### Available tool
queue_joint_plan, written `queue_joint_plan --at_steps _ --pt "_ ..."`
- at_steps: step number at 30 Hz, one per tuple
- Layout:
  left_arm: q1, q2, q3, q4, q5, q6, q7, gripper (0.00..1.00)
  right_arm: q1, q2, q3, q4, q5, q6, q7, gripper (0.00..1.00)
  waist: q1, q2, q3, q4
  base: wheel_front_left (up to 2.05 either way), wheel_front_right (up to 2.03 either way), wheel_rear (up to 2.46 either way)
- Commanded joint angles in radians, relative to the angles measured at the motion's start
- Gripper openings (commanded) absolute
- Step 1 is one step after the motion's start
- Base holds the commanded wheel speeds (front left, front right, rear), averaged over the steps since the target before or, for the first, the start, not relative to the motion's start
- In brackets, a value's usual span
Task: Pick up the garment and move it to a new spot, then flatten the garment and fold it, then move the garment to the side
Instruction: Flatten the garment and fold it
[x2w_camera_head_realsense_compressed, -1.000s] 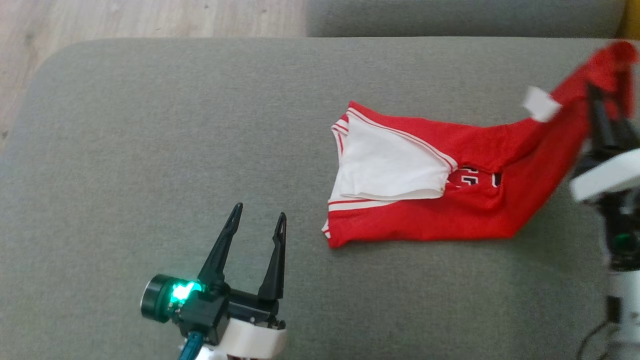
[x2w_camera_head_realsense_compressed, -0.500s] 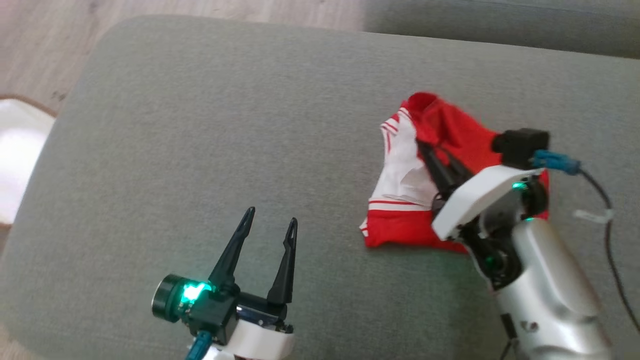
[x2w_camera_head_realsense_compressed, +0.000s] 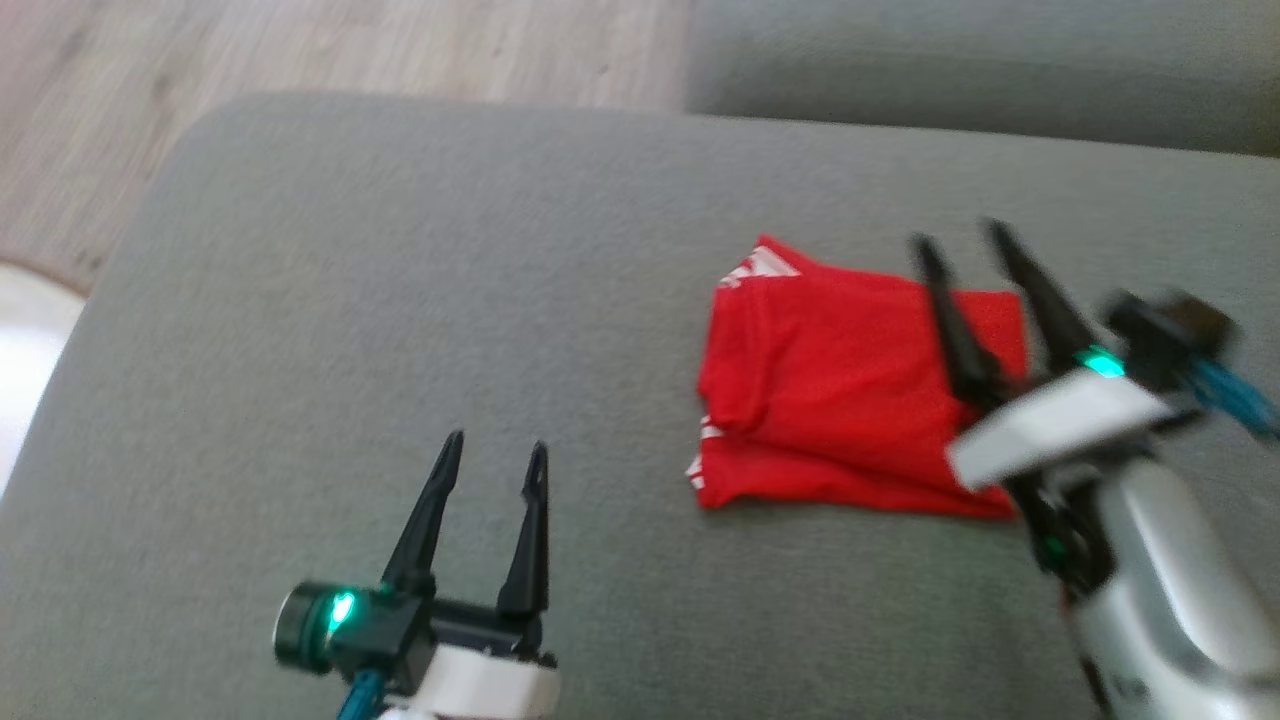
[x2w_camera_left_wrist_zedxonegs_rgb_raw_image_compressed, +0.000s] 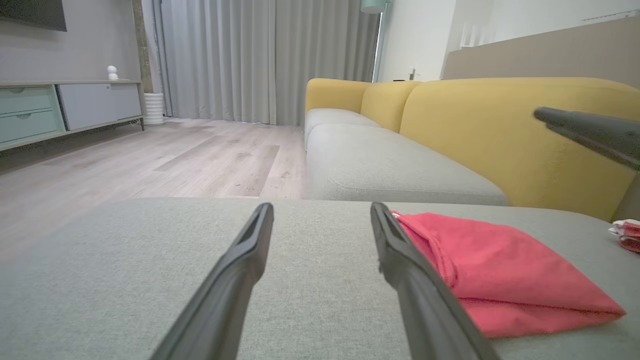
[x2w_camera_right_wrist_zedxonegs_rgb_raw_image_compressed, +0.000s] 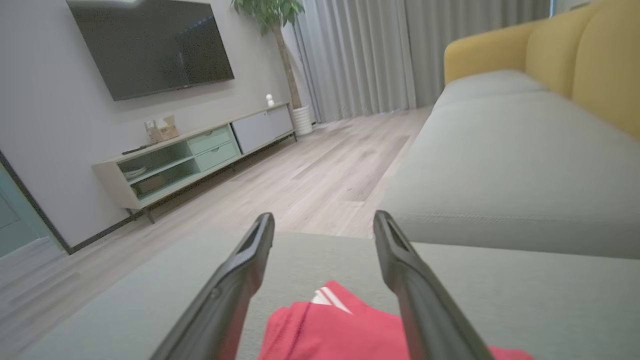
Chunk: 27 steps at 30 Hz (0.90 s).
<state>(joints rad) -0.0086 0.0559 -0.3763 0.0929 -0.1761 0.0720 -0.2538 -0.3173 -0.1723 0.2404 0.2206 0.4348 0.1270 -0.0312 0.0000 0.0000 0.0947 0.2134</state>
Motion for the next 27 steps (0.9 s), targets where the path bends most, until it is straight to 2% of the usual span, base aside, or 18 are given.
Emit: queue_joint_plan --at_steps 1,5,8,14,18,27 --pt "0.002 -0.005 0.044 -0.032 -0.001 0.006 -0.008 1.00 0.044 -0.016 -0.002 -0.051 -0.014 0.004 -0.049 1.00 0.0000 0.0000 -0.047 -0.049 0.00 0.00 0.00" --pt "0.036 -0.005 0.080 -0.037 -0.004 0.011 -0.008 1.00 0.178 -0.046 -0.070 -0.082 -0.013 0.004 -0.172 1.00 0.0000 0.0000 -0.089 -0.099 0.00 0.00 0.00" --pt "0.062 -0.005 0.107 -0.042 -0.003 0.009 -0.008 1.00 0.270 -0.052 -0.111 -0.098 -0.023 0.004 -0.215 1.00 0.0000 0.0000 -0.110 -0.125 0.00 0.00 0.00" --pt "0.121 -0.006 0.150 -0.040 0.009 0.001 -0.008 1.00 0.424 -0.025 -0.169 -0.149 -0.132 0.004 -0.230 1.00 0.0000 0.0000 -0.145 -0.152 0.00 0.00 0.00" --pt "0.160 -0.006 0.170 -0.037 0.012 0.002 -0.008 1.00 0.498 0.002 -0.172 -0.166 -0.168 0.004 -0.230 1.00 0.0000 0.0000 -0.158 -0.159 0.00 0.00 0.00" --pt "0.184 -0.006 0.185 -0.048 0.016 -0.002 -0.008 1.00 0.534 0.032 -0.186 -0.185 -0.193 0.004 -0.230 1.00 0.0000 0.0000 -0.158 -0.154 0.00 0.00 0.00"
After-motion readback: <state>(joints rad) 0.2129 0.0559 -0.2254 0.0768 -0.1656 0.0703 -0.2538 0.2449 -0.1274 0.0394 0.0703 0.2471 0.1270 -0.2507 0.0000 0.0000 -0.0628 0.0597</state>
